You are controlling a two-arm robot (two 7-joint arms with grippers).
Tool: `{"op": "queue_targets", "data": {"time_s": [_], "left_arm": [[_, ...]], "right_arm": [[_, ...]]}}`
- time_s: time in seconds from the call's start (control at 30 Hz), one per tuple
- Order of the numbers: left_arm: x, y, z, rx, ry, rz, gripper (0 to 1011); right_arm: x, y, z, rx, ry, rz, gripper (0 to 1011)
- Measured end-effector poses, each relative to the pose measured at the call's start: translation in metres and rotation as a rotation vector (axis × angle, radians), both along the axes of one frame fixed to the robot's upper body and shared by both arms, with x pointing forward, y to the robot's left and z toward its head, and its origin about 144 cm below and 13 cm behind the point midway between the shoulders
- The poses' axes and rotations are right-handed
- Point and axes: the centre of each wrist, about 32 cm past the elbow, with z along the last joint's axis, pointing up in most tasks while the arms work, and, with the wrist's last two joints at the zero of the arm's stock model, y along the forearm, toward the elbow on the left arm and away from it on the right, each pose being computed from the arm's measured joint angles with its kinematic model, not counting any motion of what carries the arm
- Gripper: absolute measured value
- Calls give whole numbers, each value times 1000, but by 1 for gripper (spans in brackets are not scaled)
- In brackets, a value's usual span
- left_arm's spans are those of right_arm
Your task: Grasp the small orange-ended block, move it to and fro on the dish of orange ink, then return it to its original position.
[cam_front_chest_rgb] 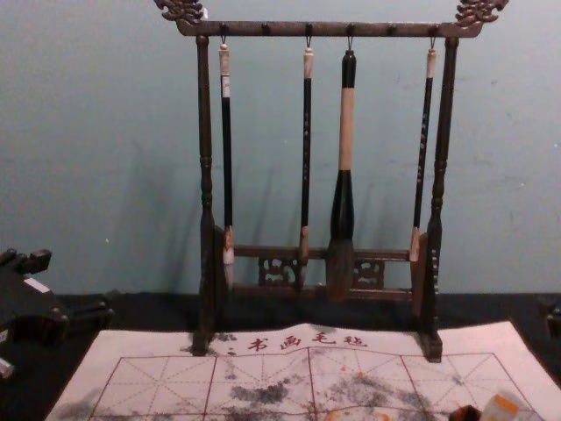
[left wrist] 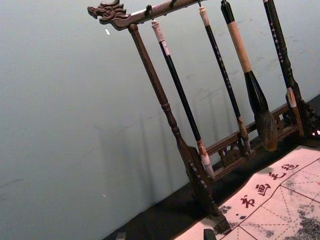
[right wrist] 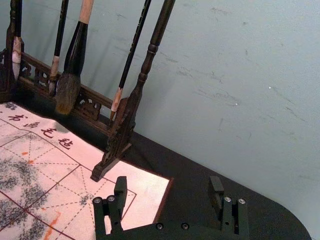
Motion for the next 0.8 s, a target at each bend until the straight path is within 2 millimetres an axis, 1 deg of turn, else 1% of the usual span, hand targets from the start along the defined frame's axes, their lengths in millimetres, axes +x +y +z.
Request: {"op": "queue_targets", "data": {"time_s": [0.8], "left_arm": [[0,0,0,0,0,0,1002]], "right_arm": [[0,0,0,0,-1,0,1000]]}}
